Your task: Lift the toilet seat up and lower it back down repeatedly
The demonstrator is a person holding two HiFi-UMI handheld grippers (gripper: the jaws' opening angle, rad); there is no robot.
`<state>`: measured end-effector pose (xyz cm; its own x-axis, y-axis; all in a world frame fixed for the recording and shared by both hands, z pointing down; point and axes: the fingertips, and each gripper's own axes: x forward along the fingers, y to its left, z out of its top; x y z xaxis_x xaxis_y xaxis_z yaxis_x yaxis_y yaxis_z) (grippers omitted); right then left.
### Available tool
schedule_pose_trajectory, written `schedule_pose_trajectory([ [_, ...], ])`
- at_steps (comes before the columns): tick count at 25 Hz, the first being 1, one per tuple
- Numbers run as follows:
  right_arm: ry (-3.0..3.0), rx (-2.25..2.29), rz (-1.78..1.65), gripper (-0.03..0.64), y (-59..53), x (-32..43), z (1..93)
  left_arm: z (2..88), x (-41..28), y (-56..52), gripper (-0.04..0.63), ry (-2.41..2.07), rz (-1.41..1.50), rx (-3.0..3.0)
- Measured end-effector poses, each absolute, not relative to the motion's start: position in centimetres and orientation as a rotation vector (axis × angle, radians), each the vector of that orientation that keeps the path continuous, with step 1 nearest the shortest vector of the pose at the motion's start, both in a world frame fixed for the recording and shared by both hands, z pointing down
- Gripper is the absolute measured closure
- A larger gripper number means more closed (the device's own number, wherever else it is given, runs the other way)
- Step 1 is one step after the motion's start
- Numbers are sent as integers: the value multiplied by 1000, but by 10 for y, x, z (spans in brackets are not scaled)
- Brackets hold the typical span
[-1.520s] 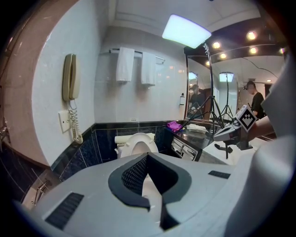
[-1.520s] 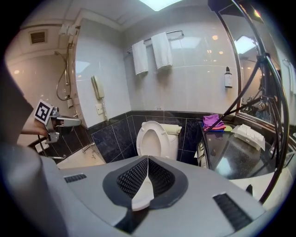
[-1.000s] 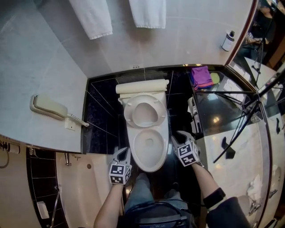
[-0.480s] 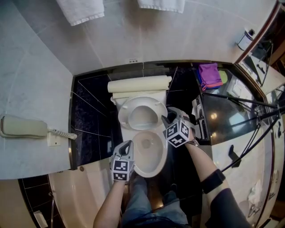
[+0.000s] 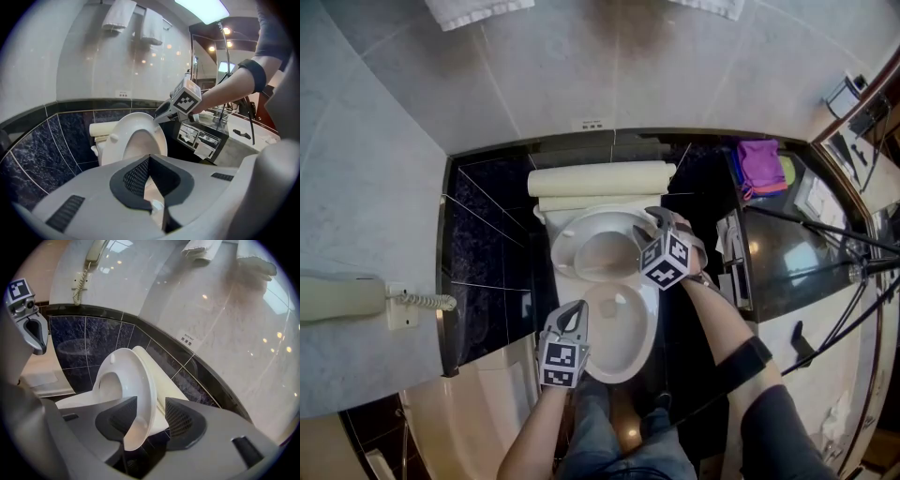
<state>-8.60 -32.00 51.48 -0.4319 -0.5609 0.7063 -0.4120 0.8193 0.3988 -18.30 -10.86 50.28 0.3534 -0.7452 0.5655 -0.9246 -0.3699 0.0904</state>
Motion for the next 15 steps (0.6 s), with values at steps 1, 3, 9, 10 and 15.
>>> schedule_pose_trajectory([
  [1, -2078, 711, -222, 430, -323, -89, 517, 505, -183, -108, 595, -1458, 619, 2226],
  [3, -2067, 699, -240, 439, -328, -94, 524, 511, -185, -106, 595, -1450, 621, 2220],
  [9, -2036, 714, -289, 517, -334, -97, 532, 525, -201, -101, 595, -1461, 611, 2176],
  [10, -2030, 716, -303, 517, -334, -97, 532, 527, -204, -100, 595, -1465, 611, 2168],
  [15, -1987, 728, -337, 515, -330, -97, 532, 534, -211, -92, 595, -1479, 604, 2125],
])
